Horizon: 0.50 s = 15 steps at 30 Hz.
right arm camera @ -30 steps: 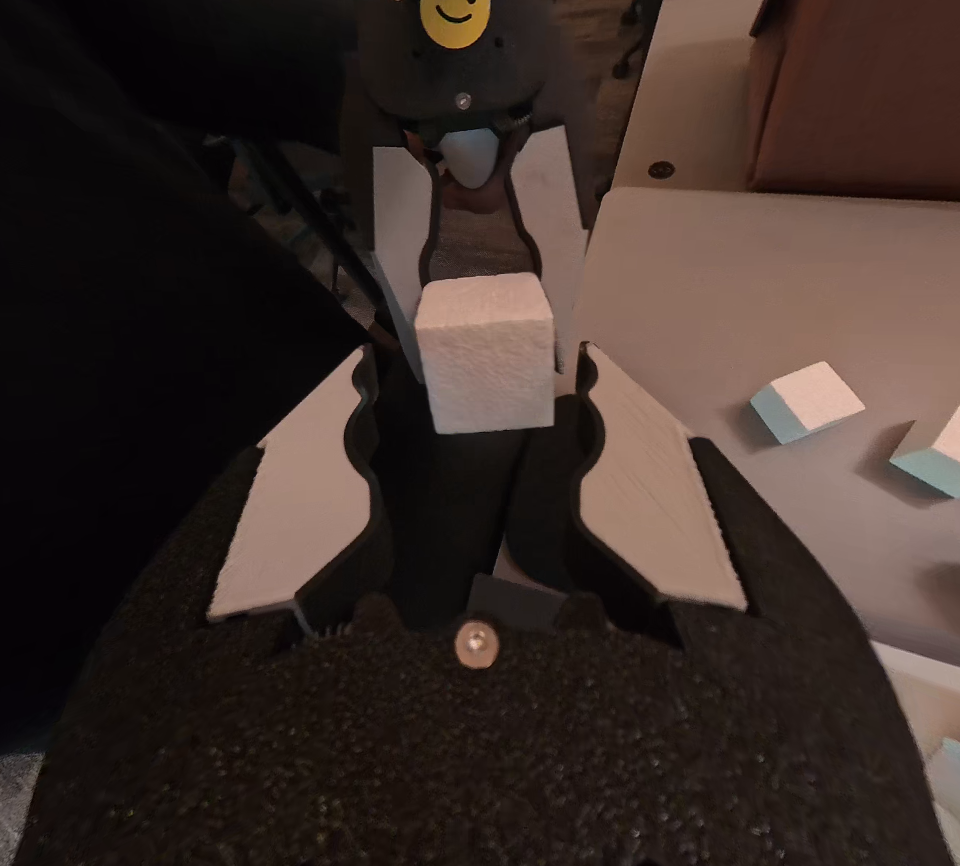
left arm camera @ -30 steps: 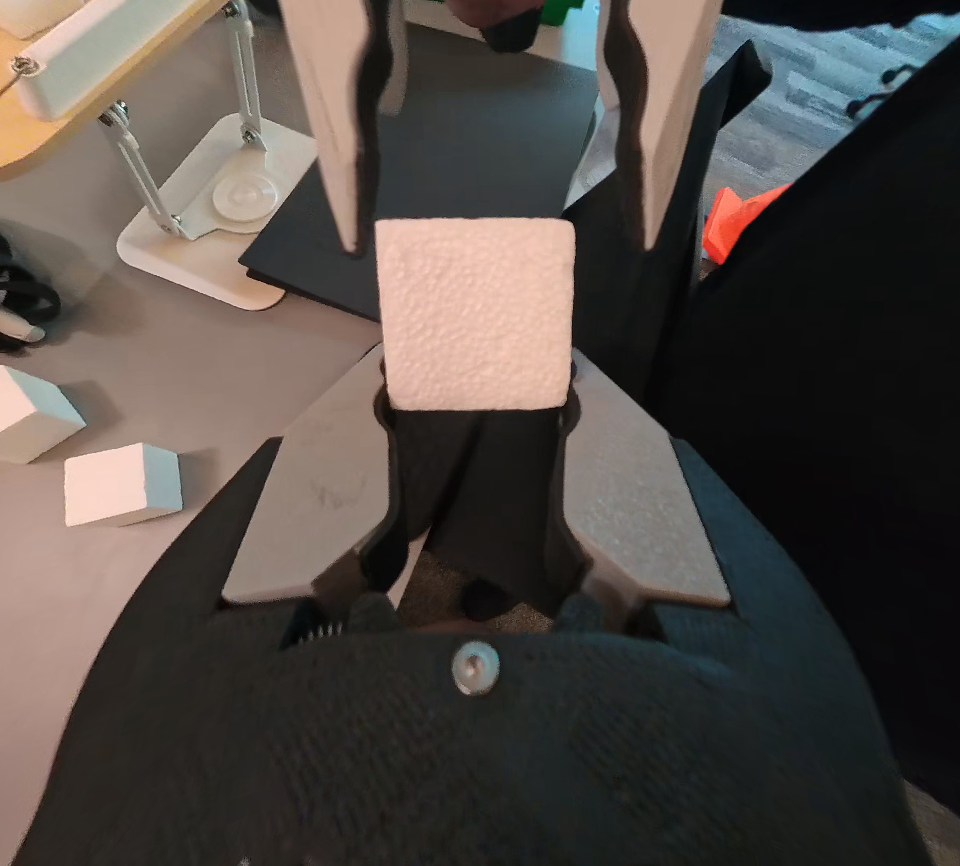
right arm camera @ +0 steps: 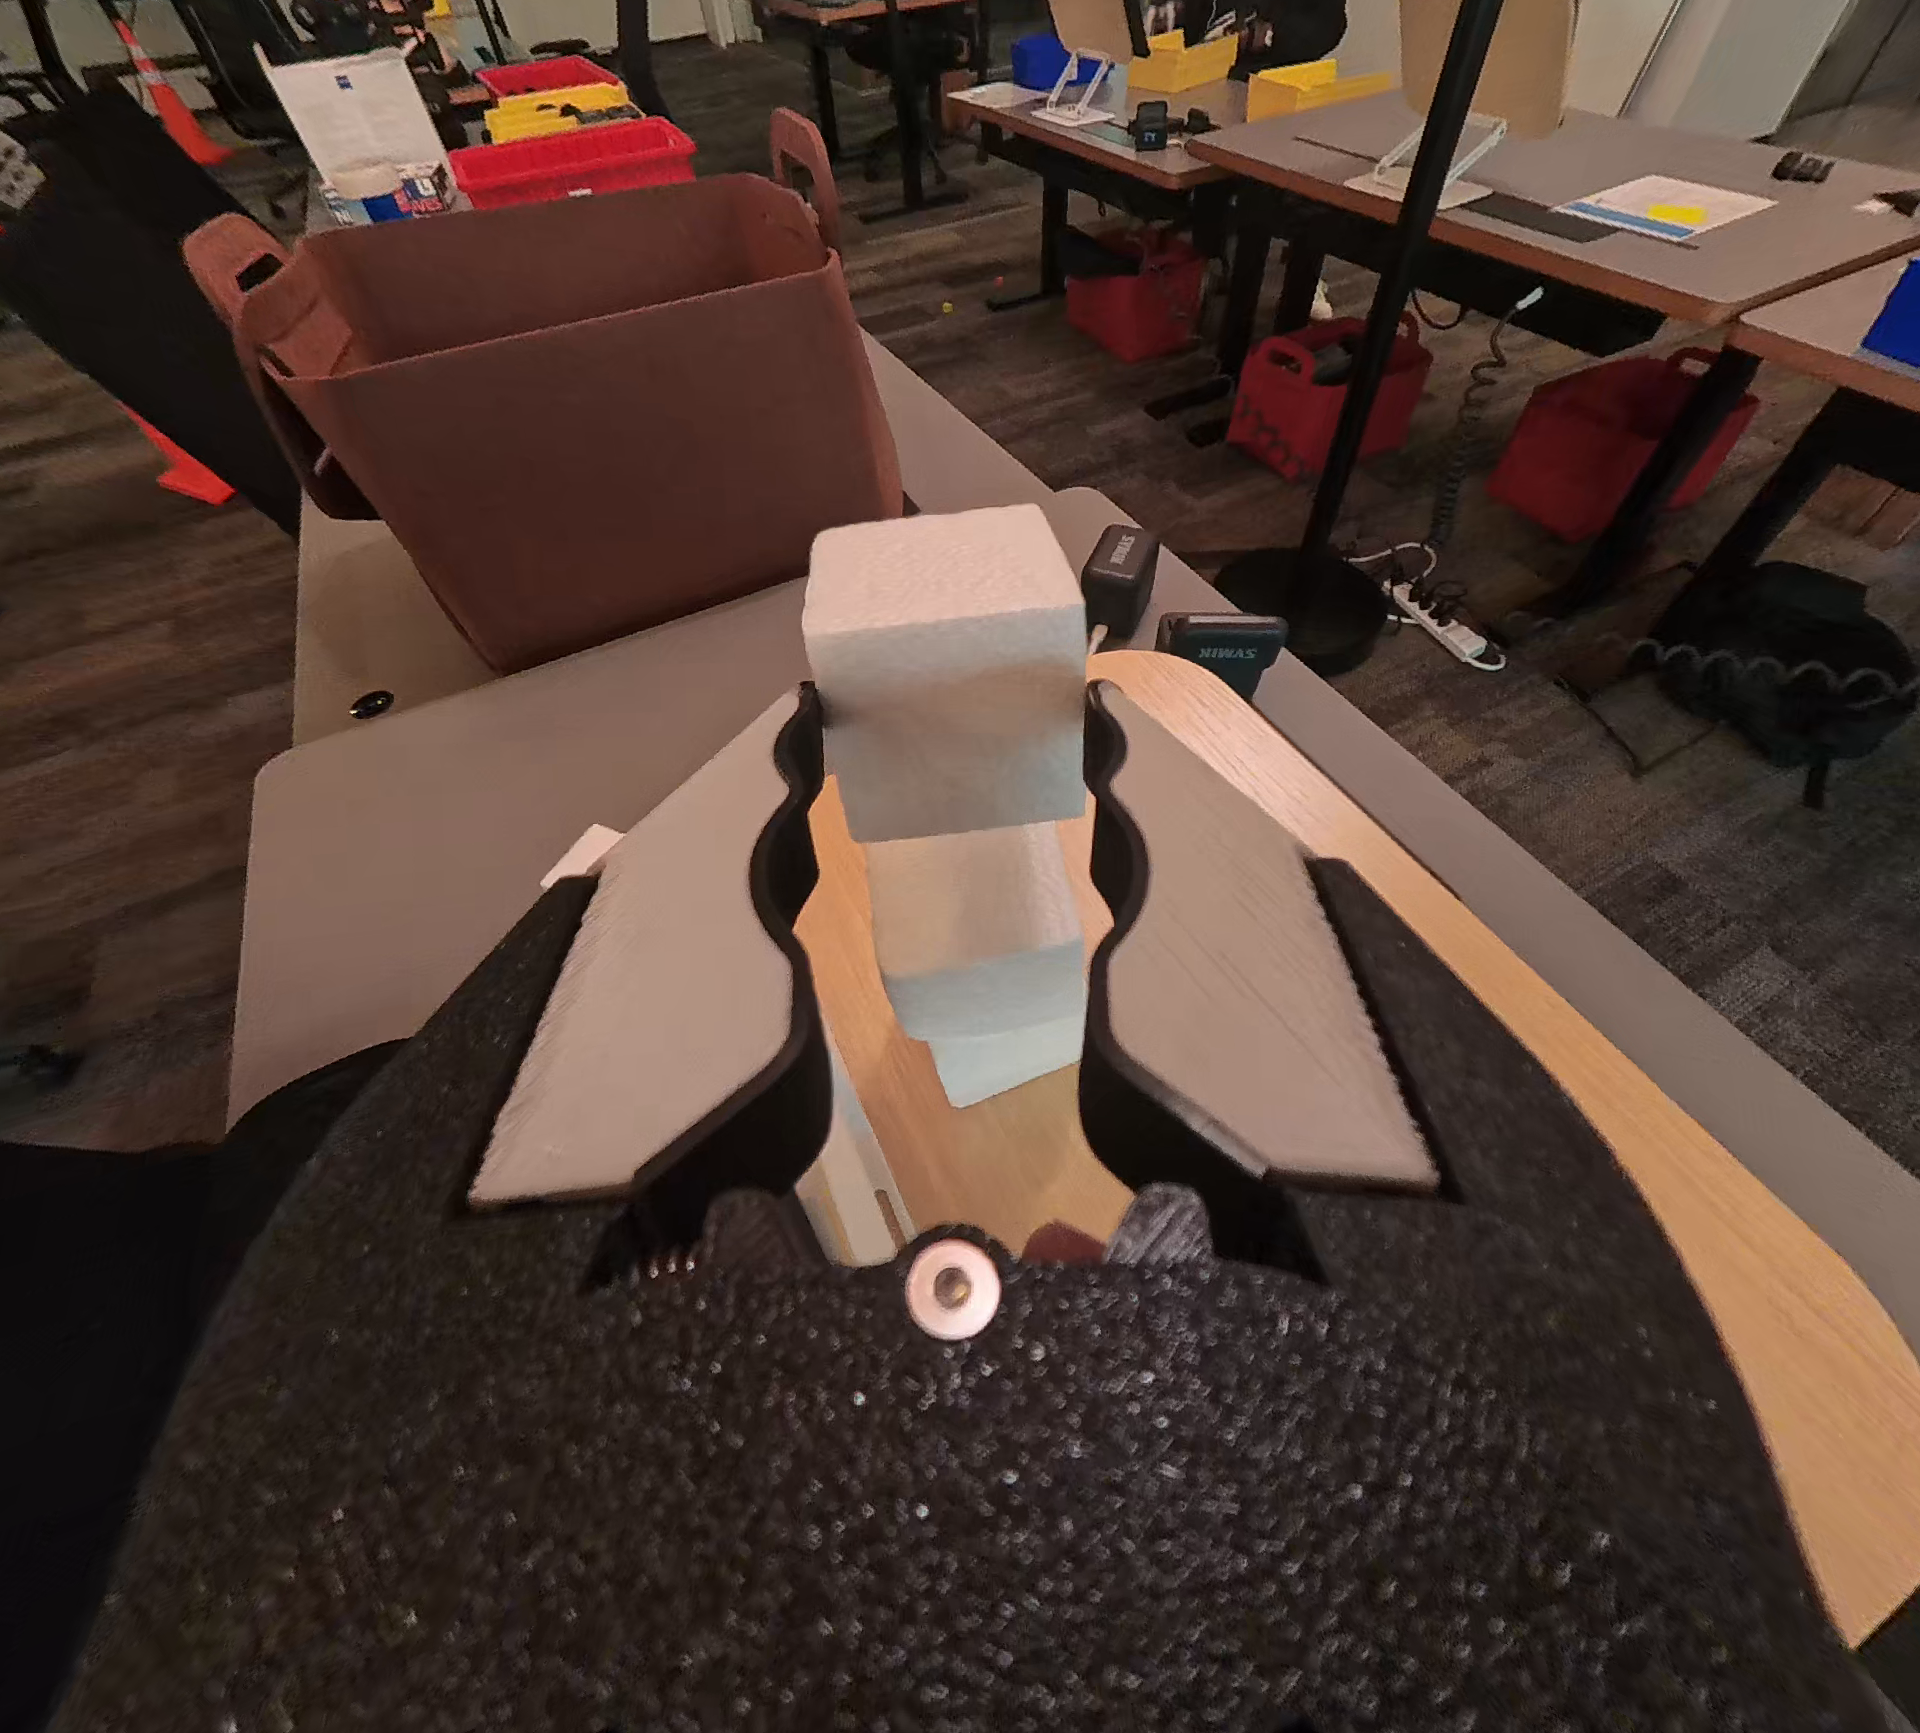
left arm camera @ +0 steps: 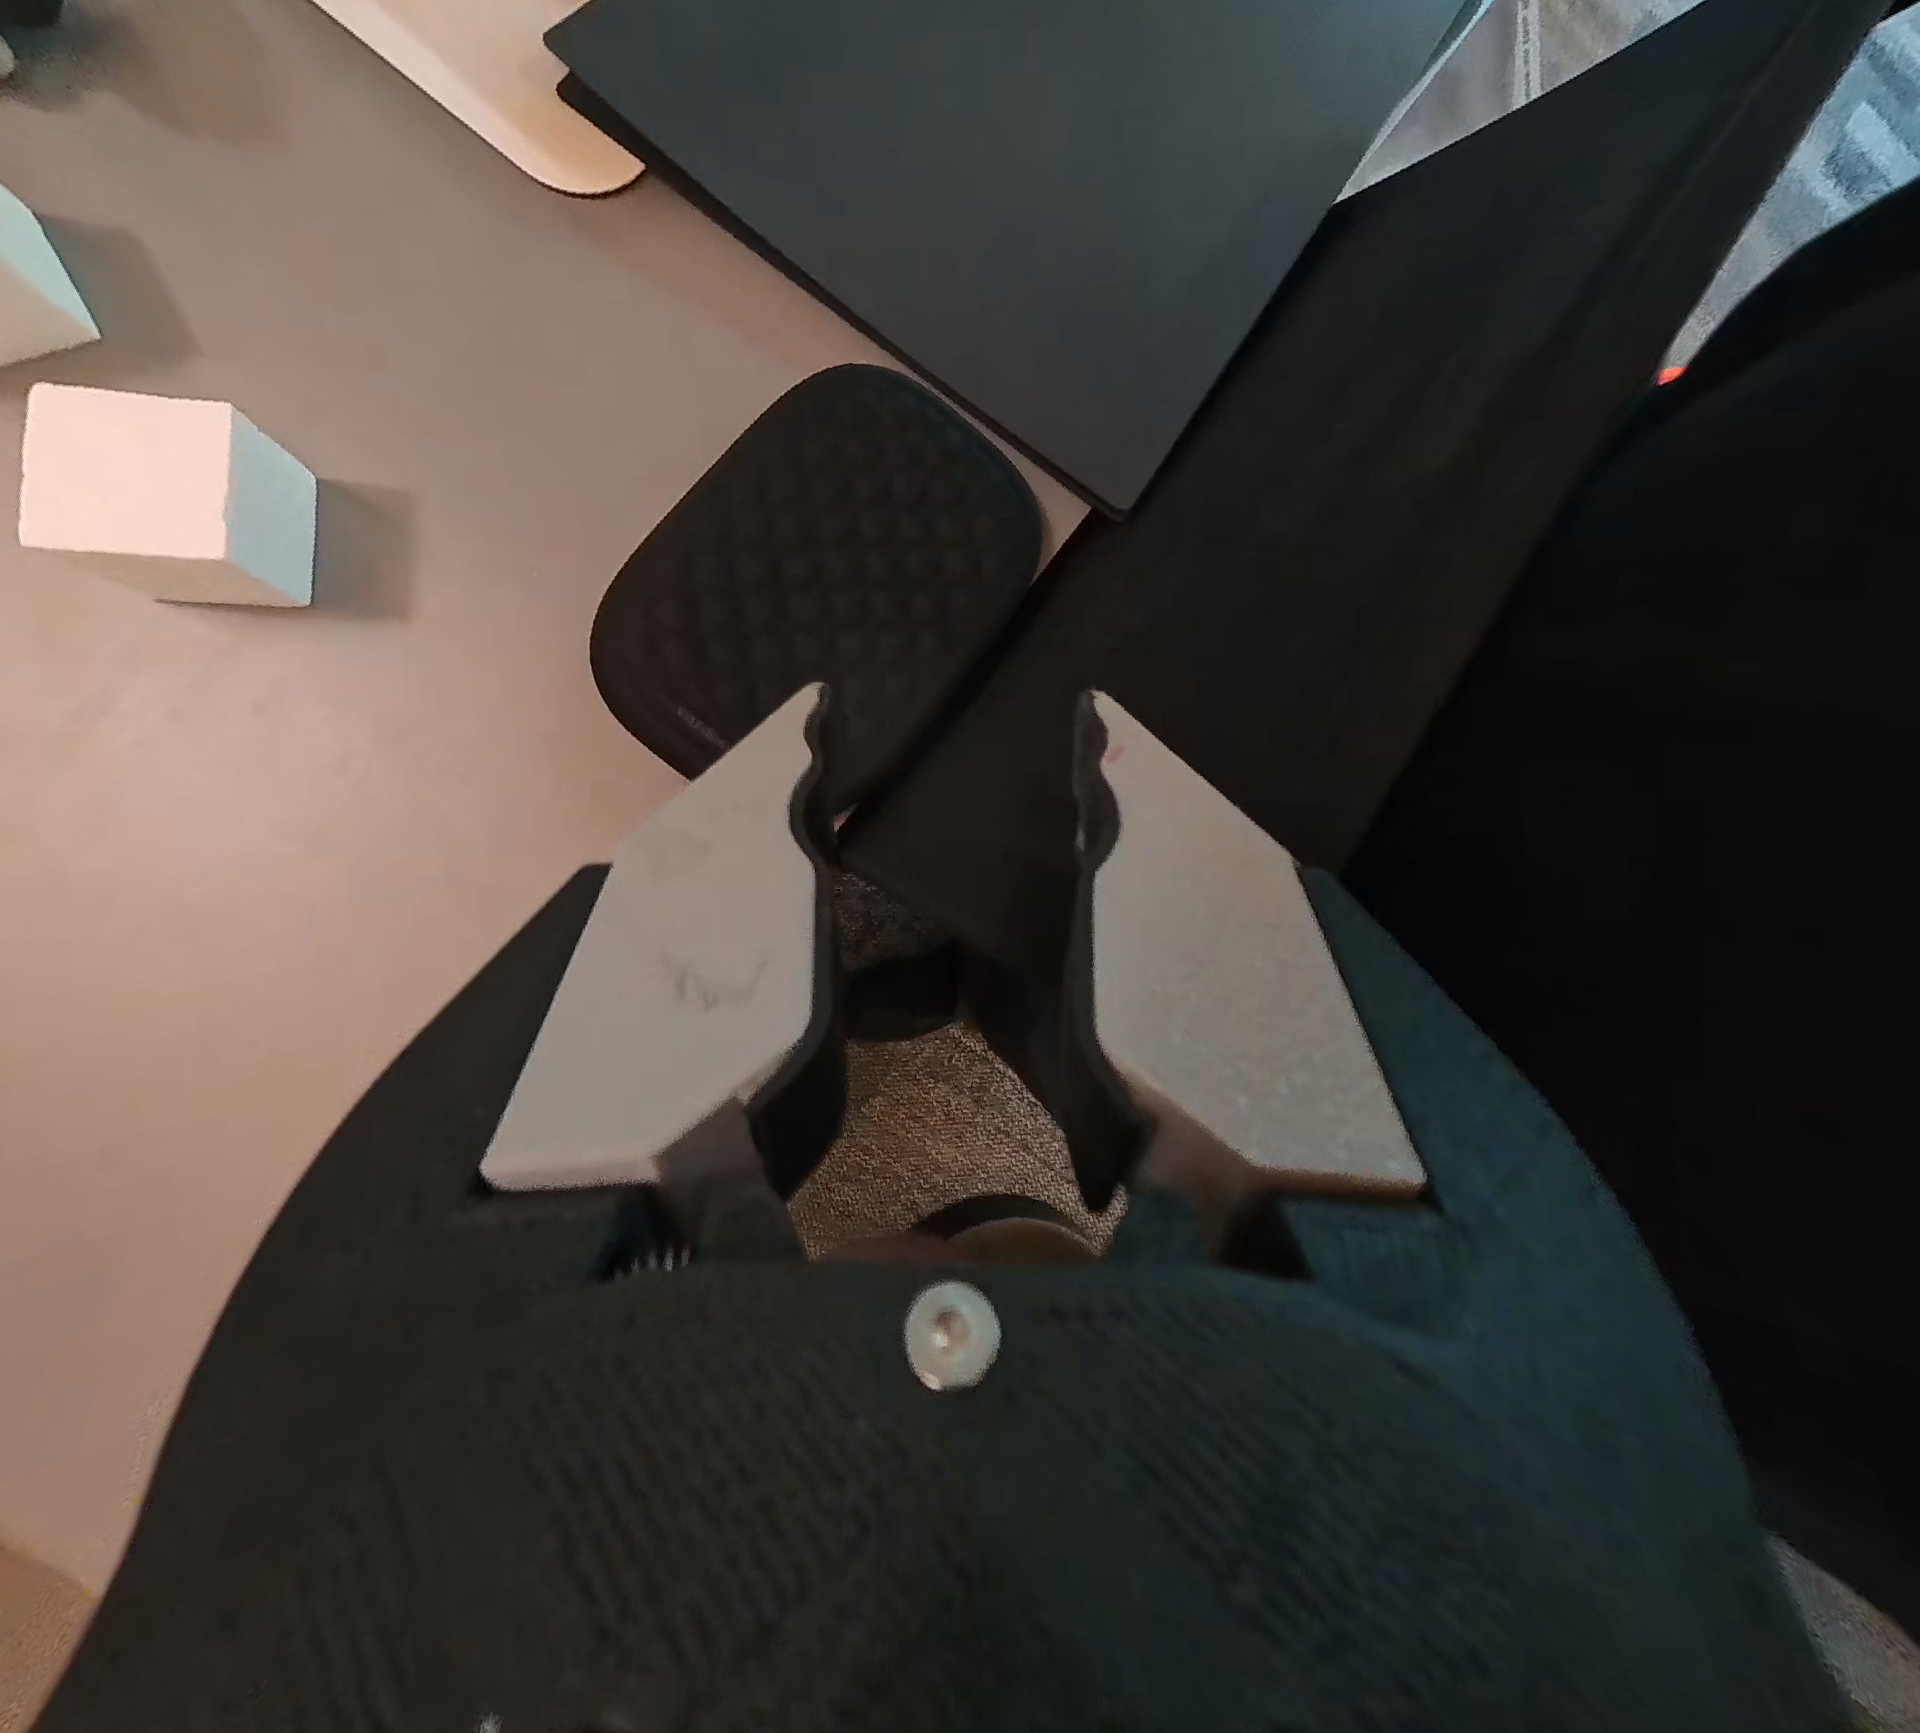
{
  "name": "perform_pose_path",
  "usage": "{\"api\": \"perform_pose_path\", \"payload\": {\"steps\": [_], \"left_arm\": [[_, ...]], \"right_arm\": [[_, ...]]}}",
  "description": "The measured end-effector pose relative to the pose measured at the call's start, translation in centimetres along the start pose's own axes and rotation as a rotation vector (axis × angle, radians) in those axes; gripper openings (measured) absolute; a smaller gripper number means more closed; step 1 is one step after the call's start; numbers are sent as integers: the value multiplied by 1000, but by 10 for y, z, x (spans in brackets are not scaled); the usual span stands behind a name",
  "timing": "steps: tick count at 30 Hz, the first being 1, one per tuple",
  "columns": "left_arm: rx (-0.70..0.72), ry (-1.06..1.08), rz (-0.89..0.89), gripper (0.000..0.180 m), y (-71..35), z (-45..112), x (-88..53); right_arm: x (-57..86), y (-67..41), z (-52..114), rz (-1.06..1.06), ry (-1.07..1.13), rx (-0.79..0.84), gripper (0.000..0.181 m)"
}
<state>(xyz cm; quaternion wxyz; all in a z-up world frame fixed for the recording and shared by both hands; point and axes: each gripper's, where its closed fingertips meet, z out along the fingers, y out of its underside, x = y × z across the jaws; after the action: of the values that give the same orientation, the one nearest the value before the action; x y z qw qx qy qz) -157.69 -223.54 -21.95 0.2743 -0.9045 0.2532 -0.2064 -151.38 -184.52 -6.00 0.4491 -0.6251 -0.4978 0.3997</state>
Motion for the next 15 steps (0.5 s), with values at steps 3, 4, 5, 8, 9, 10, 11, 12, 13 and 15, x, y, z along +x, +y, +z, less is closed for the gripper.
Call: {"api": "perform_pose_path", "payload": {"steps": [3,4,5,8,9,10,11,12,13,15], "left_arm": [[1,3,-16,43,0,1,0],[1,4,-18,42,0,1,0],[0,5,-18,42,-1,2,0],[-9,8,-14,42,-1,4,0],[-12,10,-13,42,-1,4,0],[-14,11,-11,42,-1,4,0],[-14,11,-10,42,-1,4,-1],[-13,12,-8,42,-1,4,-1],[-11,12,-8,42,-2,3,-2],[-7,12,-11,42,-2,3,-3]], "right_arm": [[-1,4,-3,4,-19,8,49],[0,8,-3,2,-19,-4,50],[2,12,-2,-4,-16,-16,50],[6,23,0,-11,-10,-42,50],[7,25,0,-8,-9,-44,50],[7,27,0,-5,-13,-48,50],[8,30,1,-2,-17,-59,50],[8,33,2,-3,-18,-72,51],[8,36,2,-4,-20,-84,55],[6,38,2,-9,-26,-98,60]]}}
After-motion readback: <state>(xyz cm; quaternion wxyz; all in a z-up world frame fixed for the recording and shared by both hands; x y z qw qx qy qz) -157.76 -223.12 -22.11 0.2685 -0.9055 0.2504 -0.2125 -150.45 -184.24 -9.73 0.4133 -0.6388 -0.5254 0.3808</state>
